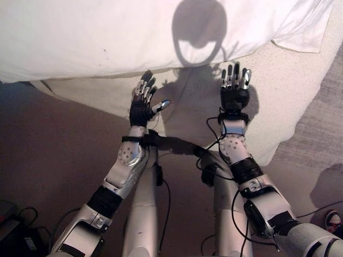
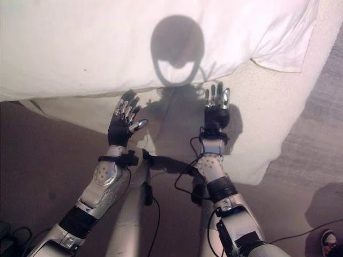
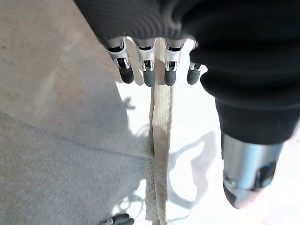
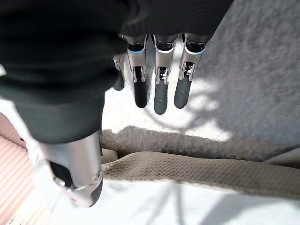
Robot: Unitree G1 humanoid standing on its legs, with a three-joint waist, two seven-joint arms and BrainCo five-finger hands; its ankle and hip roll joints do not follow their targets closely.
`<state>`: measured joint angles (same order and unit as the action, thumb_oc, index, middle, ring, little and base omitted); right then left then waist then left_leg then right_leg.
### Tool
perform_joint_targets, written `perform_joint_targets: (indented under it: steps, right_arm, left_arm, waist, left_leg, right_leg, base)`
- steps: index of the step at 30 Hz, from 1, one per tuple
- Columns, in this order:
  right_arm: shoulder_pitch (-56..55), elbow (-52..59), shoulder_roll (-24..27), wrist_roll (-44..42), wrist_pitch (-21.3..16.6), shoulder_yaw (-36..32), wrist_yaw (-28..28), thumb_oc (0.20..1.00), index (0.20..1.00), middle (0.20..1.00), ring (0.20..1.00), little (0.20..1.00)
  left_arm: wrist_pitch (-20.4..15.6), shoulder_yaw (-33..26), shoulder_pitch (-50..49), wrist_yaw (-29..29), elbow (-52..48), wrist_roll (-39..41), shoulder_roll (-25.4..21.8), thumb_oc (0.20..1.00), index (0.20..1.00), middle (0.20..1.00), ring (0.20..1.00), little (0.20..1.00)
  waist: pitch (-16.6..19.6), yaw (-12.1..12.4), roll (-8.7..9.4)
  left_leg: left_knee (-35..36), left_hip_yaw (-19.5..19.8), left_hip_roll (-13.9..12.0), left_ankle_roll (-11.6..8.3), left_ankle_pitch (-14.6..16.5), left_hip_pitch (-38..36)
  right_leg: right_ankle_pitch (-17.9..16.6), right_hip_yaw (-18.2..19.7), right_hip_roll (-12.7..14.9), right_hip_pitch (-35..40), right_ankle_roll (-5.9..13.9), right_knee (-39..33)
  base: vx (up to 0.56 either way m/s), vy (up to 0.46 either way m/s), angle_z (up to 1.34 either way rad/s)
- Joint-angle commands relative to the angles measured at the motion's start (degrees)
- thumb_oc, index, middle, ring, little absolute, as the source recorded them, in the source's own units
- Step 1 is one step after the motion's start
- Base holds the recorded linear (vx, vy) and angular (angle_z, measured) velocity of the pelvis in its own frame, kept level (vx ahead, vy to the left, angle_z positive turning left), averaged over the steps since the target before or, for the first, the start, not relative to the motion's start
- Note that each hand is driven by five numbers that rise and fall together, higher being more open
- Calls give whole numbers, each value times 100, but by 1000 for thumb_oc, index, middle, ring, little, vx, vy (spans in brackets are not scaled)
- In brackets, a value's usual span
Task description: Make the bed
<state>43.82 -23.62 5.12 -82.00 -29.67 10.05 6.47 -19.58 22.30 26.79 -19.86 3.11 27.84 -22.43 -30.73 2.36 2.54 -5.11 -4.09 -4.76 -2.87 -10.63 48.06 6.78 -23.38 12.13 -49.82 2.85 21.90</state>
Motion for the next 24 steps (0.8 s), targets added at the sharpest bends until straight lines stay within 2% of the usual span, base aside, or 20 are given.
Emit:
perform_joint_targets:
  steps: [1, 12, 24]
  right_arm:
    - [-247, 343, 27, 241, -20, 16, -23, 1000, 1000, 1000, 1000, 1000]
    - [445, 321, 601, 472, 4, -64, -256, 1000, 1000, 1000, 1000, 1000]
    - [1360, -298, 997, 599, -87, -208, 90, 1000, 1000, 1000, 1000, 1000]
  left_arm:
    - [-264, -96, -163, -18, -764, -215, -29, 1000, 1000, 1000, 1000, 1000]
    - [-410, -200, -263, 210, -869, -170, -180, 1000, 1000, 1000, 1000, 1000]
    - [-434, -169, -312, 305, -915, -110, -276, 1000, 1000, 1000, 1000, 1000]
  waist:
    - [93, 27, -3]
    - [93, 154, -17]
    - [93, 277, -52]
  left_leg:
    - [-695, -160, 95, -171, 1039, -129]
    - [-618, -92, 86, -189, 998, -179]
    - [-586, -67, 85, -186, 1000, -198]
  right_leg:
    - [-1252, -142, 196, 377, 752, -1116]
    - [-1242, -213, 186, 434, 775, -1128]
    - [-1246, -188, 140, 460, 774, -1158]
  base:
    - [1, -5, -3]
    - [0, -3, 0]
    - [0, 0, 0]
